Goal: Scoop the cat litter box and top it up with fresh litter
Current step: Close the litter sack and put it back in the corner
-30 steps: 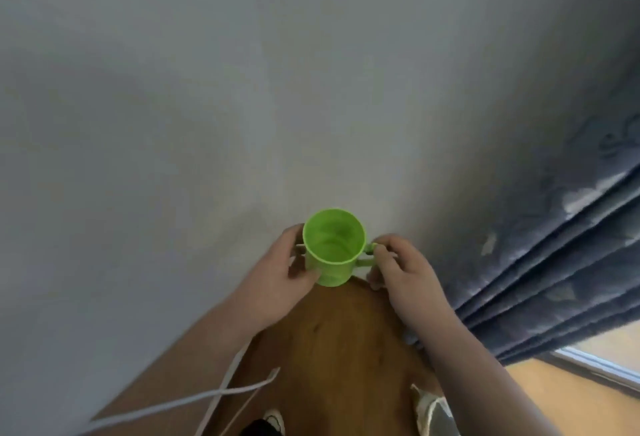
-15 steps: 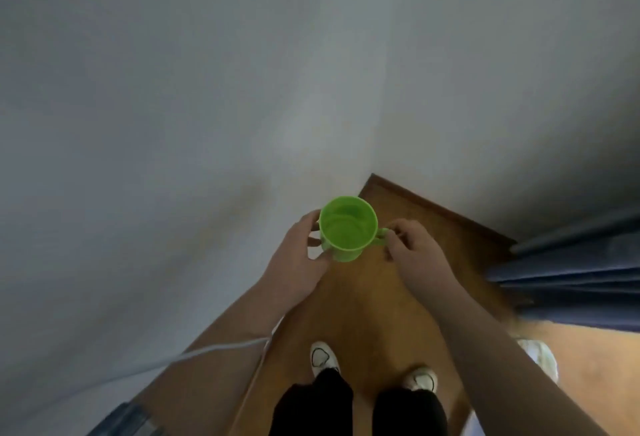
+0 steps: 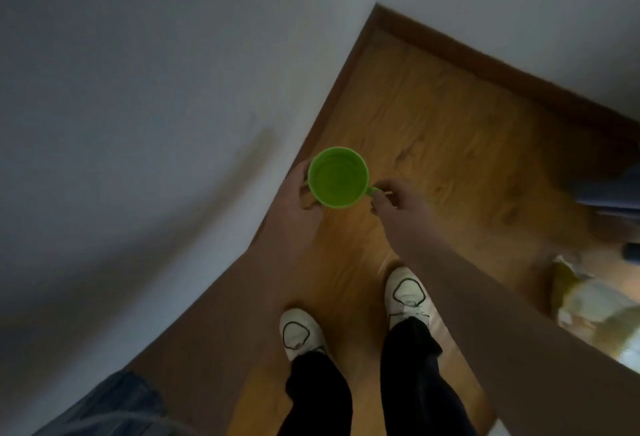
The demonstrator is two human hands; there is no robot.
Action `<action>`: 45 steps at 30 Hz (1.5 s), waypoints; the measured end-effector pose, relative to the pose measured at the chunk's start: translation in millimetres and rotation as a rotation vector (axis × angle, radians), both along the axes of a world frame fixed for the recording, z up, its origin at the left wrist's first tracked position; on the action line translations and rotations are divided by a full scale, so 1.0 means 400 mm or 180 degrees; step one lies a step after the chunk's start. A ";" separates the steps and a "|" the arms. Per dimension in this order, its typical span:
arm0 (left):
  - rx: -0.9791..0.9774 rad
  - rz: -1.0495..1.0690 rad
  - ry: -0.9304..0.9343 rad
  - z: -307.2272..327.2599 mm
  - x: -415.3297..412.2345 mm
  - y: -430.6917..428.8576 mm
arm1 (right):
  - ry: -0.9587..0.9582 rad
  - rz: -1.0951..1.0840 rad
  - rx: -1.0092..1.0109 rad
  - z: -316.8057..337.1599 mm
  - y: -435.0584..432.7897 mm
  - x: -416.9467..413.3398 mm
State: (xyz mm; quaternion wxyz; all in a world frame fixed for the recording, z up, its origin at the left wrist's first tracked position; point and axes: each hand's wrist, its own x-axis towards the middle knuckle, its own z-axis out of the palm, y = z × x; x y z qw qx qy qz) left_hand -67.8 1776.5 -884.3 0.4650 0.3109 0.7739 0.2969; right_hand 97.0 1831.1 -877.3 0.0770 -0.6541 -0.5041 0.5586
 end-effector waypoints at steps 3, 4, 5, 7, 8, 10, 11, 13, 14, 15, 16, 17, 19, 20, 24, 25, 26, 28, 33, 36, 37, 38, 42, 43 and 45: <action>-0.0093 0.0206 -0.0173 -0.267 -0.022 0.020 | -0.0110 0.0355 0.0062 -0.285 0.044 -0.035; -0.0133 0.0147 -0.0134 -0.339 -0.029 0.022 | -0.0185 0.0455 0.0101 -0.369 0.054 -0.043; -0.0183 0.0064 -0.0031 -0.405 -0.036 0.022 | -0.0228 0.0512 0.0125 -0.439 0.062 -0.050; -0.0288 -0.0019 0.0071 -0.517 -0.046 0.029 | -0.0280 0.0543 0.0189 -0.551 0.078 -0.060; -0.0415 0.0021 0.0027 -0.561 -0.047 0.026 | -0.0317 0.0578 0.0224 -0.591 0.081 -0.064; -0.0575 0.0256 -0.0124 -0.623 -0.040 0.023 | -0.0363 0.0605 0.0240 -0.649 0.081 -0.072; -0.0617 0.0351 -0.0206 -0.640 -0.033 0.024 | -0.0359 0.0583 0.0202 -0.666 0.079 -0.072; -0.0719 0.0377 -0.0328 -0.663 -0.025 0.023 | -0.0386 0.0541 0.0158 -0.688 0.071 -0.071; -0.0735 0.0359 -0.0368 -0.669 -0.023 0.025 | -0.0425 0.0544 0.0159 -0.694 0.069 -0.068; -0.0776 0.0364 -0.0419 -0.673 -0.021 0.027 | -0.0451 0.0567 0.0152 -0.697 0.069 -0.064; -0.0826 0.0353 -0.0454 -0.677 -0.022 0.028 | -0.0460 0.0606 0.0149 -0.699 0.071 -0.062; -0.0891 0.0354 -0.0464 -0.679 -0.025 0.028 | -0.0465 0.0659 0.0128 -0.694 0.073 -0.061; -0.1030 0.0365 -0.0428 -0.662 -0.032 0.031 | -0.0451 0.0726 0.0031 -0.681 0.083 -0.057; -0.1105 0.0359 -0.0386 -0.649 -0.035 0.029 | -0.0464 0.0724 -0.0005 -0.669 0.090 -0.053; -0.1278 0.0183 0.0035 -0.509 -0.036 0.022 | -0.0579 0.0574 -0.0111 -0.565 0.112 -0.031; -0.1287 0.0119 0.0115 -0.457 -0.030 0.021 | -0.0563 0.0489 -0.0134 -0.523 0.113 -0.026; -0.1284 0.0053 0.0160 -0.401 -0.022 0.019 | -0.0550 0.0395 -0.0164 -0.472 0.113 -0.022; -0.1295 -0.0006 0.0159 -0.265 -0.004 0.017 | -0.0547 0.0359 -0.0242 -0.341 0.109 -0.015; -0.1063 -0.0819 0.1010 0.213 0.026 0.031 | -0.0614 0.0805 0.0000 0.133 0.103 0.020; -0.0773 -0.1192 0.1568 0.527 0.029 0.040 | -0.0816 0.1214 0.0364 0.459 0.085 0.058; -0.0671 -0.1300 0.1700 0.625 0.029 0.040 | -0.0892 0.1293 0.0511 0.560 0.077 0.073; -0.0542 -0.1407 0.1817 0.720 0.029 0.036 | -0.0968 0.1343 0.0637 0.660 0.066 0.089; 0.0080 -0.1703 0.2056 1.096 0.044 0.004 | -0.1249 0.1243 0.1136 1.070 -0.023 0.150; 0.0253 -0.1769 0.2084 1.183 0.053 -0.007 | -0.1313 0.1136 0.1306 1.167 -0.056 0.164; 0.0581 -0.1880 0.2131 1.347 0.080 -0.043 | -0.1448 0.0912 0.1608 1.342 -0.141 0.193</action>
